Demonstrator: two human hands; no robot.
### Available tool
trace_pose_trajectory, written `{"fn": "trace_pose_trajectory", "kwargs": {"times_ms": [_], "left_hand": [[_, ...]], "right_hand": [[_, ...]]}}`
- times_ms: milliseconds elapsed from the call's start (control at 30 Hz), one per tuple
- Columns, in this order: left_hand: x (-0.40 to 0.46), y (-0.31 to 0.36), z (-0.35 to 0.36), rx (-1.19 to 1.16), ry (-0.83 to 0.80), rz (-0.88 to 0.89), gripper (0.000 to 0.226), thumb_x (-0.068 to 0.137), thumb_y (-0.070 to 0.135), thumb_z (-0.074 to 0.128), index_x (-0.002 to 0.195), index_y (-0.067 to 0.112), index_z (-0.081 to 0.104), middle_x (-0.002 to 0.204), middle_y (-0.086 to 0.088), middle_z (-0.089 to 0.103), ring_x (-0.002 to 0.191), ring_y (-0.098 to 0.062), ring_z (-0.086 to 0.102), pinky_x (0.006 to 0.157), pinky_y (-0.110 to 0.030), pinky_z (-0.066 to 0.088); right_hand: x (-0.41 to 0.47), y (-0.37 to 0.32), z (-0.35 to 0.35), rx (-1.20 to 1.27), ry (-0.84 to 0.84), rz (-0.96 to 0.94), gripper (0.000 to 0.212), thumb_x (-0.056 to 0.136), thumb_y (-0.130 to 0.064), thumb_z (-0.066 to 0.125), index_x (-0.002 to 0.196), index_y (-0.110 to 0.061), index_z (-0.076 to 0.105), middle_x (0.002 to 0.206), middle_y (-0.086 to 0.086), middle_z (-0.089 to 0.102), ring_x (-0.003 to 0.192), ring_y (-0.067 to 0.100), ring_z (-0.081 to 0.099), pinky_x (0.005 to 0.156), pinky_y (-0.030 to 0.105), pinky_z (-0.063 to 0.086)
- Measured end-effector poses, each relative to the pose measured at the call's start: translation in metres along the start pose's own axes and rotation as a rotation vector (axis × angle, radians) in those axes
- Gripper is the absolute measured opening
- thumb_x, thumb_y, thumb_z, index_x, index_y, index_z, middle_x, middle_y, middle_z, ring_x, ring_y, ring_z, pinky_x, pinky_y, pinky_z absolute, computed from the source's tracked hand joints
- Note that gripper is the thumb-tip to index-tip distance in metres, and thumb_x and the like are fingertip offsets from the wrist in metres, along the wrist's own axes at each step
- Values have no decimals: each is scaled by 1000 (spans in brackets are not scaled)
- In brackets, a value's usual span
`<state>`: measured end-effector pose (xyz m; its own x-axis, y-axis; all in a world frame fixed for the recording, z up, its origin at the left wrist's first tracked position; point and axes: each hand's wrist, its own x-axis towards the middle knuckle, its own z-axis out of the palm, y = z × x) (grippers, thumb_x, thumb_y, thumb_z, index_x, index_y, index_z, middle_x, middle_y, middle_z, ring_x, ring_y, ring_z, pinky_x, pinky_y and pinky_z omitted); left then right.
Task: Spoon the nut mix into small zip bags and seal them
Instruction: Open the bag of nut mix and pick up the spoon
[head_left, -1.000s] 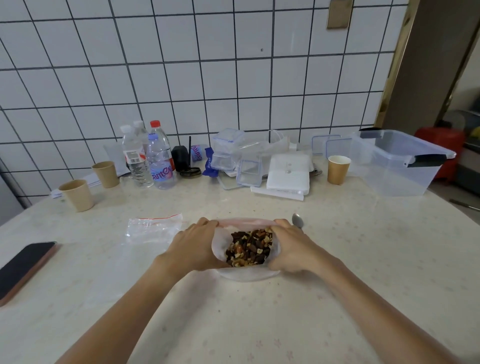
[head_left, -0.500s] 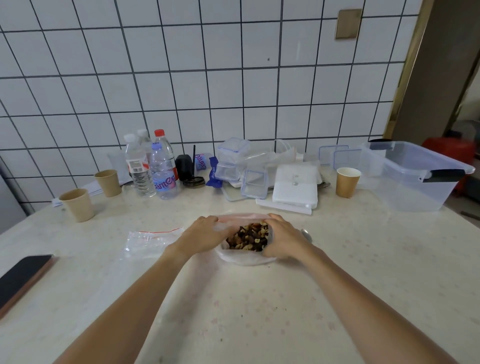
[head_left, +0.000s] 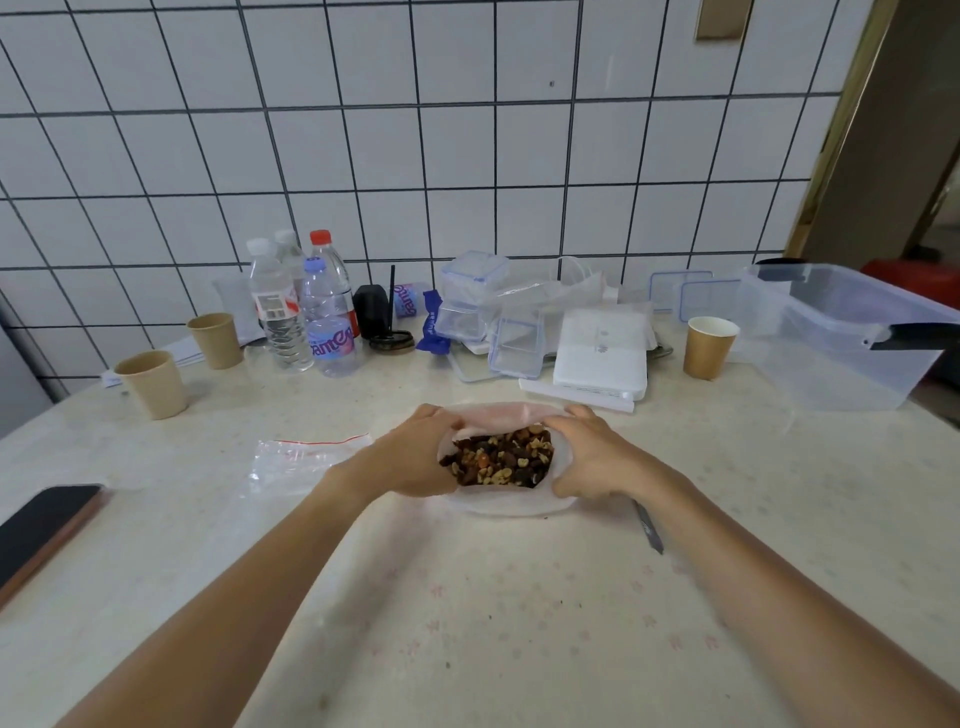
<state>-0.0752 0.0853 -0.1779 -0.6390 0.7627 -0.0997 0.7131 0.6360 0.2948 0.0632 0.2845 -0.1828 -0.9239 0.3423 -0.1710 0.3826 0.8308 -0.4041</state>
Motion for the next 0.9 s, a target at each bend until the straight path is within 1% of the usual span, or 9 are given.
{"fn": "trace_pose_trajectory", "kwargs": {"times_ms": [67, 133, 200, 300, 433, 600, 733, 833, 900], "left_hand": [[2, -1, -3, -38, -71, 9, 87, 84, 26, 83, 155, 26, 34, 159, 0, 31, 141, -21, 39, 114, -34, 39], [4, -1, 0, -74, -77, 24, 90, 82, 34, 85, 156, 29, 34, 159, 1, 31, 142, -20, 37, 116, -35, 37], [7, 0, 6, -51, -50, 15, 98, 76, 43, 89, 156, 30, 34, 156, 2, 34, 140, -20, 39, 118, -38, 38], [13, -2, 10, 31, -31, -10, 115, 64, 56, 92, 157, 30, 30, 154, 3, 35, 138, -21, 40, 116, -46, 40], [23, -6, 8, 154, -59, -35, 123, 61, 69, 87, 160, 33, 23, 158, 1, 30, 142, -26, 34, 117, -49, 36], [32, -15, 8, 176, -77, -69, 119, 64, 78, 79, 160, 41, 20, 158, 0, 31, 143, -29, 32, 117, -51, 33], [26, -17, 11, 116, -16, -48, 114, 66, 74, 81, 159, 38, 24, 159, 0, 33, 143, -26, 33, 117, -49, 33], [11, -17, 13, 10, 94, -18, 102, 70, 67, 83, 155, 36, 35, 164, 2, 27, 149, -24, 28, 121, -49, 30], [-3, -19, 13, -130, 207, -4, 87, 73, 60, 84, 147, 36, 46, 162, 3, 32, 148, -21, 31, 120, -46, 30]], "right_hand": [[-1, -1, -1, 36, 1, -40, 92, 82, -11, 73, 160, -36, 31, 172, -2, 1, 159, 25, 9, 123, 46, 31], [-1, -2, -1, 45, 5, -63, 93, 81, -16, 76, 159, -37, 32, 172, -4, -1, 159, 23, 6, 124, 46, 28], [0, -3, 1, -32, 22, -69, 98, 77, -22, 81, 160, -30, 30, 170, -4, 7, 157, 23, 13, 123, 45, 29], [5, -3, 3, -150, -4, -52, 103, 73, -29, 84, 158, -21, 27, 162, -2, 23, 149, 25, 30, 116, 42, 39], [16, -4, -3, -130, -140, 17, 102, 77, -26, 84, 159, -16, 23, 158, -1, 25, 137, 27, 42, 103, 36, 46], [25, -6, -5, -49, -193, 40, 100, 73, -29, 87, 155, -20, 31, 153, 0, 33, 135, 27, 47, 112, 43, 45], [20, -1, 2, 55, -67, -1, 95, 69, -22, 88, 151, -19, 41, 149, 2, 40, 133, 26, 48, 111, 40, 46], [5, 8, 4, 183, 69, -79, 90, 74, -21, 89, 152, -20, 44, 156, 1, 34, 146, 22, 37, 111, 25, 32], [-11, 14, 7, 247, 214, -146, 74, 80, -22, 85, 147, -20, 52, 159, 0, 33, 150, 16, 32, 108, 19, 25]]}}
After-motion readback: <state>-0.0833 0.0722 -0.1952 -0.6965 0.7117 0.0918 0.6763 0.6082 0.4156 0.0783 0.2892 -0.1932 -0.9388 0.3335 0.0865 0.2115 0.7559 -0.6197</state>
